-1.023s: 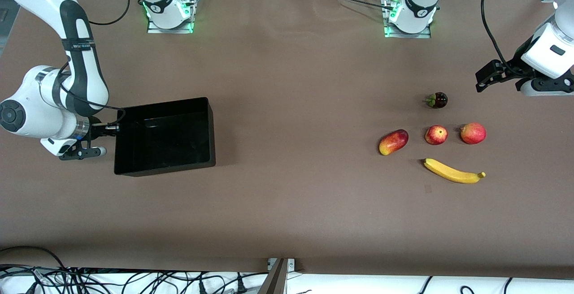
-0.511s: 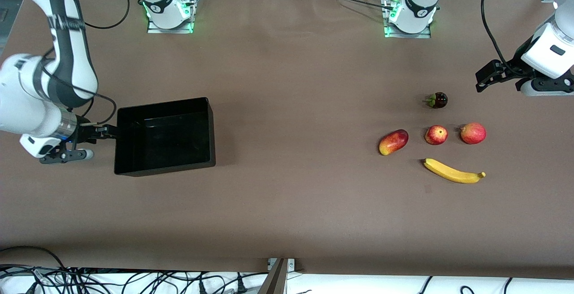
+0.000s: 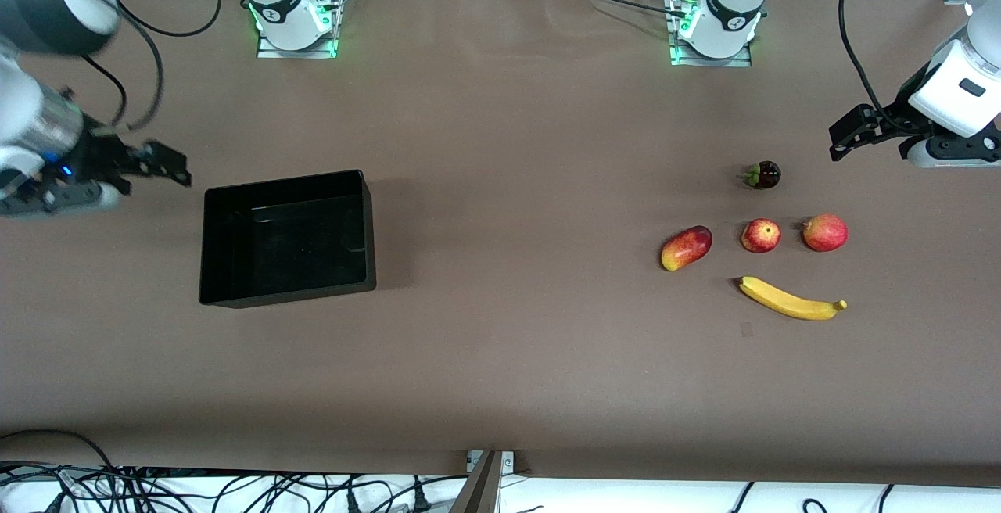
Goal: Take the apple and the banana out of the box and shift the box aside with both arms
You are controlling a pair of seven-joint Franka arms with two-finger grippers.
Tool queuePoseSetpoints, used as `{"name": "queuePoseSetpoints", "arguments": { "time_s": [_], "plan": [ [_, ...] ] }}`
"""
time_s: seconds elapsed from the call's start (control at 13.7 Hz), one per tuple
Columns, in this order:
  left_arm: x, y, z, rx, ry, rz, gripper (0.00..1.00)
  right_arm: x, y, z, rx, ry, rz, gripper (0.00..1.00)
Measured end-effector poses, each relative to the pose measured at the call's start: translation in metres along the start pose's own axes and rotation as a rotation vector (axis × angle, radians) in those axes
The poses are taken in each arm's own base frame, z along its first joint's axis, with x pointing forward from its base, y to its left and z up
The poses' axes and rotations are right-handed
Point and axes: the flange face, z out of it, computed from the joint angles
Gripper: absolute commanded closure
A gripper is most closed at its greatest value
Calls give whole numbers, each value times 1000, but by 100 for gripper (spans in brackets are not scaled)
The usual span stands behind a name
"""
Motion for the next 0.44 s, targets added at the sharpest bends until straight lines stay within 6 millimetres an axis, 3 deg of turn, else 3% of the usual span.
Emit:
{"name": "queuePoseSetpoints", "arguments": {
  "time_s": [0.15, 0.44],
  "plan": [
    [0, 0, 0, 0, 0, 0, 0, -19, -6, -25, -5, 4, -21, 0],
    [0, 0, 0, 0, 0, 1, 0, -24, -6, -35, -18, 7, -20, 0]
  ]
}}
